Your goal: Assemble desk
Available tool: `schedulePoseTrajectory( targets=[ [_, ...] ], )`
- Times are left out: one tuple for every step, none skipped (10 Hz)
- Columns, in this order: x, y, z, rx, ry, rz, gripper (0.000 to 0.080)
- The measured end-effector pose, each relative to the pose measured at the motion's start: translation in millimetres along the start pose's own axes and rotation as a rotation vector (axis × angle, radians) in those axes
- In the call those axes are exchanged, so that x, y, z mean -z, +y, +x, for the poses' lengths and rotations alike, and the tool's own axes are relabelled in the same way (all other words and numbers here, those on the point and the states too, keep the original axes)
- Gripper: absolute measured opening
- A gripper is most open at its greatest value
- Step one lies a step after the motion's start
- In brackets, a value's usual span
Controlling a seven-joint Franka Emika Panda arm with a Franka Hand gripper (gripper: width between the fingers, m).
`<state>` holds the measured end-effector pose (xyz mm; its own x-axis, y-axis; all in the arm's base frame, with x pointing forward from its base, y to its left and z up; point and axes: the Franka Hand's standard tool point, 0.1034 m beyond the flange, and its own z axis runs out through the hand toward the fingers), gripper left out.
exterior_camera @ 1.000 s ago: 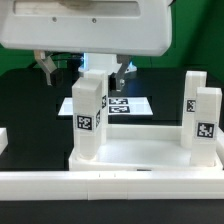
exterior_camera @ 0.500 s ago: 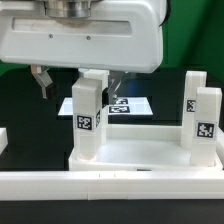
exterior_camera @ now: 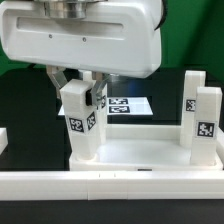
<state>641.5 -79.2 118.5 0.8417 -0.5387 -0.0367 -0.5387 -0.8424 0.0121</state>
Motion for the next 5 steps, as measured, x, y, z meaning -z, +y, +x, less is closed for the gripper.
schedulePoseTrajectory(
  targets=[
    [-0.1, 0.1, 0.0, -0.087, 0.0, 0.0, 0.0288],
    [-0.8, 1.5, -1.0, -0.2, 0.014, 0.003, 0.0288],
    [-1.4, 1.1, -3.1, -0.375, 0.054, 0.018, 0.0288],
    [-1.2, -1.8, -7.2, -0.533, 0.099, 0.037, 0.0289],
    [-0.5, -3.5, -7.8, -0.64, 0.099, 0.062, 0.0289]
  ],
)
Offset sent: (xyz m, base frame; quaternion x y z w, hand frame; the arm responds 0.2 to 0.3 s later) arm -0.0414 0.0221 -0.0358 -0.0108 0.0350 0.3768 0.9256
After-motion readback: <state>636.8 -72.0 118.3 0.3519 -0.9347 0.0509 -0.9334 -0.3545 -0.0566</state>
